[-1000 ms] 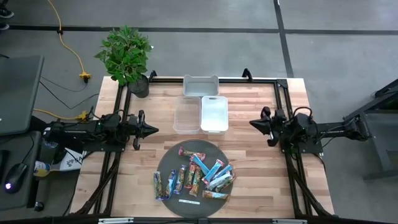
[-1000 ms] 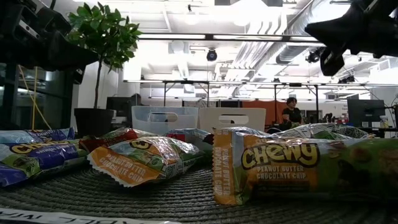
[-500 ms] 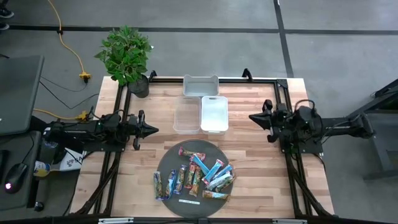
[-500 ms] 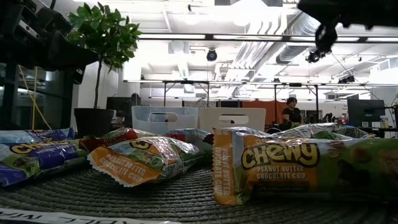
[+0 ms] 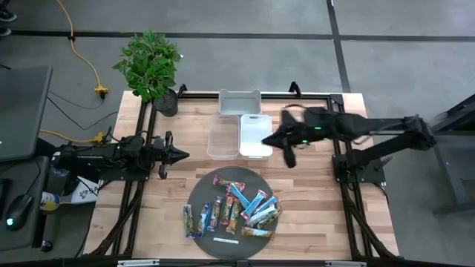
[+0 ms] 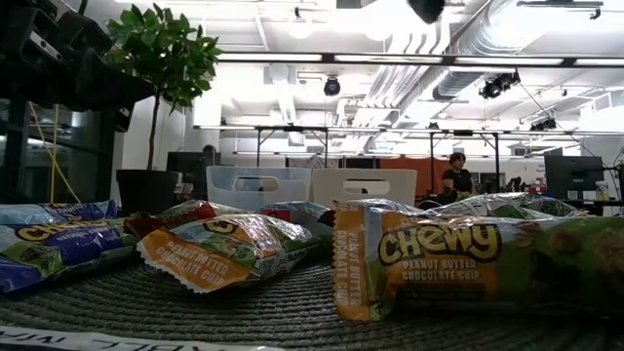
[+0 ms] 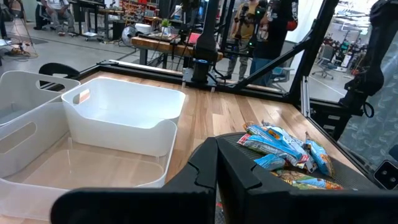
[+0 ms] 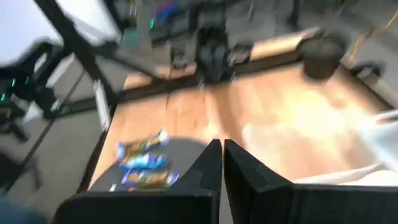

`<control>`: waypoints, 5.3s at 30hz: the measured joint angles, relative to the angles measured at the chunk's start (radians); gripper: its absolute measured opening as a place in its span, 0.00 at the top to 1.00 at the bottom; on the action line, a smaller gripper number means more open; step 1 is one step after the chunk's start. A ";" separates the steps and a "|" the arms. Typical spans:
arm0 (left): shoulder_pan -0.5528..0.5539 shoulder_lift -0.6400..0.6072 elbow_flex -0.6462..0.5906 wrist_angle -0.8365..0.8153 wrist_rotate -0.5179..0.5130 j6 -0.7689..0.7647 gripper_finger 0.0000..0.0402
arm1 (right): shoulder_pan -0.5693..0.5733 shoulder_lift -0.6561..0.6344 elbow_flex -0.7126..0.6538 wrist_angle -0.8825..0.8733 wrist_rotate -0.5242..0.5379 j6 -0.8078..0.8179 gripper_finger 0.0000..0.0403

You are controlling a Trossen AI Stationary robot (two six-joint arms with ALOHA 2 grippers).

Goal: Pick and place Granola Bars by type
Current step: Put the red granola bar into the gray bin

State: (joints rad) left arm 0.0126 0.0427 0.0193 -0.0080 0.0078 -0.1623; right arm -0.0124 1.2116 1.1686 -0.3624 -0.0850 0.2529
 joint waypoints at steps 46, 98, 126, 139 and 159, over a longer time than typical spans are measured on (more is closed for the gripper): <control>0.000 0.000 0.000 0.001 0.000 0.000 1.00 | 0.339 0.503 0.008 -0.146 0.032 -0.431 0.90; 0.000 0.000 0.000 0.001 0.000 0.000 1.00 | 0.347 0.653 -0.137 0.139 0.087 -0.463 0.51; 0.000 0.000 0.000 0.001 0.000 0.000 1.00 | 0.346 0.627 -0.039 0.087 0.083 -0.321 0.76; 0.000 0.000 0.000 0.002 0.000 0.000 1.00 | 0.310 0.594 0.253 0.044 0.270 -0.277 0.76; 0.000 0.000 0.000 0.004 0.000 0.000 1.00 | -0.091 0.594 0.614 -0.077 0.438 -0.238 0.76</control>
State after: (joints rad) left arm 0.0127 0.0425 0.0189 -0.0043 0.0078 -0.1623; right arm -0.1031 1.8061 1.7829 -0.4397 0.3527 0.0153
